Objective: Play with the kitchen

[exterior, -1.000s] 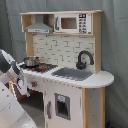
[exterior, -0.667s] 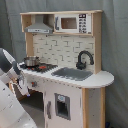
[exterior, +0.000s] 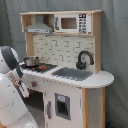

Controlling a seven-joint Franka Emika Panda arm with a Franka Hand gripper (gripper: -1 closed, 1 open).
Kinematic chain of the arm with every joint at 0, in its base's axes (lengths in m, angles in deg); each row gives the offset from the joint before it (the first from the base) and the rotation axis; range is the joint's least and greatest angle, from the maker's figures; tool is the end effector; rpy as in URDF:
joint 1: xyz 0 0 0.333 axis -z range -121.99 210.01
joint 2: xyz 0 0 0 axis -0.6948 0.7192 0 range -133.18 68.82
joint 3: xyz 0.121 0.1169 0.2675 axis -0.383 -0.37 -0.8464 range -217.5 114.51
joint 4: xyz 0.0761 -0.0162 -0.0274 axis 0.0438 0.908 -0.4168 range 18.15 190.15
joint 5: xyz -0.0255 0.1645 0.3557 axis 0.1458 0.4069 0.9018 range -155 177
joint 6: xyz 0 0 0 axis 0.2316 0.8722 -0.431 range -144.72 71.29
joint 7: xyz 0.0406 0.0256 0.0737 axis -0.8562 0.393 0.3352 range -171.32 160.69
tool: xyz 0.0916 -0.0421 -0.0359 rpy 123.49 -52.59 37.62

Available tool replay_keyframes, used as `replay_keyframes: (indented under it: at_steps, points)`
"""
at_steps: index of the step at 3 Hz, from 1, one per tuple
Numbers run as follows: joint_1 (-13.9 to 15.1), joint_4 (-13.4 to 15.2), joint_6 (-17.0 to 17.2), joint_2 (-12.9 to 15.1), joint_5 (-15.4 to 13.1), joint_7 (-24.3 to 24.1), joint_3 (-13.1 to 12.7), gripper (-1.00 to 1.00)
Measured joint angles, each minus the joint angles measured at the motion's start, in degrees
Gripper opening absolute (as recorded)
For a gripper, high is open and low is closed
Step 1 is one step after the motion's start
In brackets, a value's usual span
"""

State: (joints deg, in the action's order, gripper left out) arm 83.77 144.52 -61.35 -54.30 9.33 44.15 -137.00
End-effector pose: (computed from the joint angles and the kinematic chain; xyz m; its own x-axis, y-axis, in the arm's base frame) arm 0.3529 0.3791 0.3718 -0.0682 0.9594 -0.2737 0.9452 0.1499 0.2900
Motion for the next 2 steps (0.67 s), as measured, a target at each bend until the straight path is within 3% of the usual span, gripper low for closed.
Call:
replay_keyframes:
  at_steps: [2]
  points:
    - [8.34, 0.04, -1.86, 2.2, 0.0, 4.08, -7.87, -1.0]
